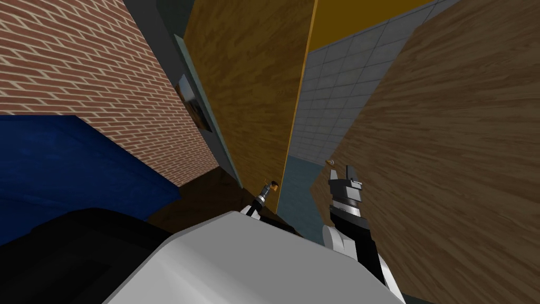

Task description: Push the door open

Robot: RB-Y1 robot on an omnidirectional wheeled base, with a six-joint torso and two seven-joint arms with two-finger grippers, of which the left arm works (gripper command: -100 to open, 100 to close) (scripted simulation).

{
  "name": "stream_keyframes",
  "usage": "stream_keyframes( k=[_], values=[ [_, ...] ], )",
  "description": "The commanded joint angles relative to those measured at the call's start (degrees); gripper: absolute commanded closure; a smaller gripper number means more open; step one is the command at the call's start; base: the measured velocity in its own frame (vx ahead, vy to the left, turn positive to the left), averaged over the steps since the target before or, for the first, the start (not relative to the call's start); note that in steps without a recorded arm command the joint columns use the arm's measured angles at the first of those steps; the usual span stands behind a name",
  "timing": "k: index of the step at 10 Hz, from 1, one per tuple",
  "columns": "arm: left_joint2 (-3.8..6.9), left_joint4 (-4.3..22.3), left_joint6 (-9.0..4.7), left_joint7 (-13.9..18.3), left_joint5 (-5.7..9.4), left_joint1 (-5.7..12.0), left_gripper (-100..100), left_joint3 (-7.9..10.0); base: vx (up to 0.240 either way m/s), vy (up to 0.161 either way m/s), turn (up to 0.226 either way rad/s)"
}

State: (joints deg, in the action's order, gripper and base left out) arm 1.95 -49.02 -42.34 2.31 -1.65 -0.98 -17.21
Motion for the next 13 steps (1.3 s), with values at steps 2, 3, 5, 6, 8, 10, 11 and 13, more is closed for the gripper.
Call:
stream_keyframes(
  k=[2,3,5,6,8,10,11,13],
  values=[
    [0.48,0.0,-0.12,-0.3,0.44,0.33,100,1.15,0.156,-0.073,0.039],
    [0.7,0.2,-0.13,-0.5,0.65,0.41,100,1.7,0.155,-0.094,0.024],
    [0.91,0.3,-0.14,-0.7,0.91,0.51,100,2.38,0.153,-0.086,0.041],
    [1.11,0.4,-0.16,-0.9,1.2,0.62,100,3.11,0.114,-0.075,0.039],
    [1.36,0.7,-0.18,-1.3,1.67,0.81,100,4.32,0.138,-0.098,0.049],
    [1.54,1.0,-0.21,-1.7,2.19,1.01,100,5.64,0.133,-0.107,0.07],
    [1.57,1.1,-0.21,-1.8,2.37,1.07,100,6.11,0.123,-0.111,0.063],
    [1.6,1.2,-0.22,-2.0,2.55,1.14,100,6.57,0.1,-0.062,0.025]
  ],
)
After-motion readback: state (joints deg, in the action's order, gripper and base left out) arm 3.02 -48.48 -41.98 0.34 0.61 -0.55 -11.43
